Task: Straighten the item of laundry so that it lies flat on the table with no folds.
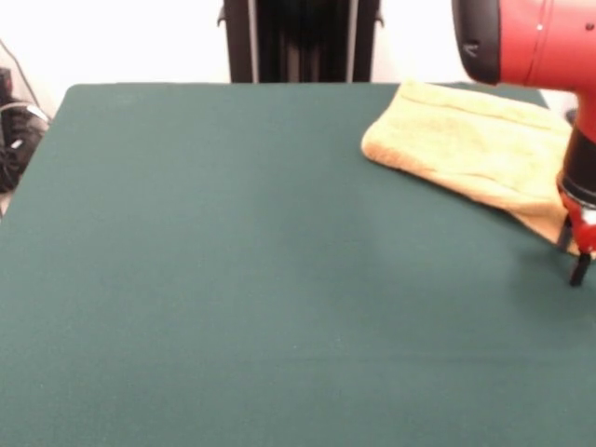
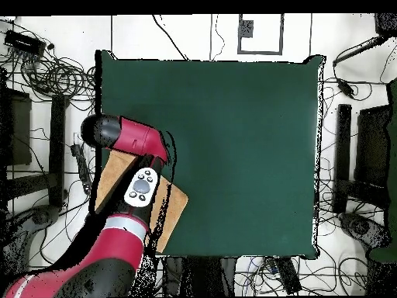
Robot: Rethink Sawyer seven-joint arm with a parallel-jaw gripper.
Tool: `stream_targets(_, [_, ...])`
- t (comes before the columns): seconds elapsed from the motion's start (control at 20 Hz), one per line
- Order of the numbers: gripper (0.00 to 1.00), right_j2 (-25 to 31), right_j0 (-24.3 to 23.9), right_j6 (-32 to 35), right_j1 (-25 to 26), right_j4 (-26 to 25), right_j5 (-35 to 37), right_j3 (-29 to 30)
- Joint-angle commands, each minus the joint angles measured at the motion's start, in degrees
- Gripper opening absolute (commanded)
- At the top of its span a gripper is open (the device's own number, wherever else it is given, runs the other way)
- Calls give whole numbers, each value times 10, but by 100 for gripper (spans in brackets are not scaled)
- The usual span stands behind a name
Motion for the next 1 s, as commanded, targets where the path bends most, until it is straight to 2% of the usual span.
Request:
stream_targets(0.05, [100,52,26,194,4,32,61,13])
stream_targets(0.25, [100,24,29,193,-41,12,129,27])
stream_targets(0.5, [100,-16,25,167,-52,-22,180,5])
stream_targets(0.8, [100,-41,1,112,-54,-62,202,-24])
stream_targets(1.0, [100,-37,-7,92,-66,-74,206,-16])
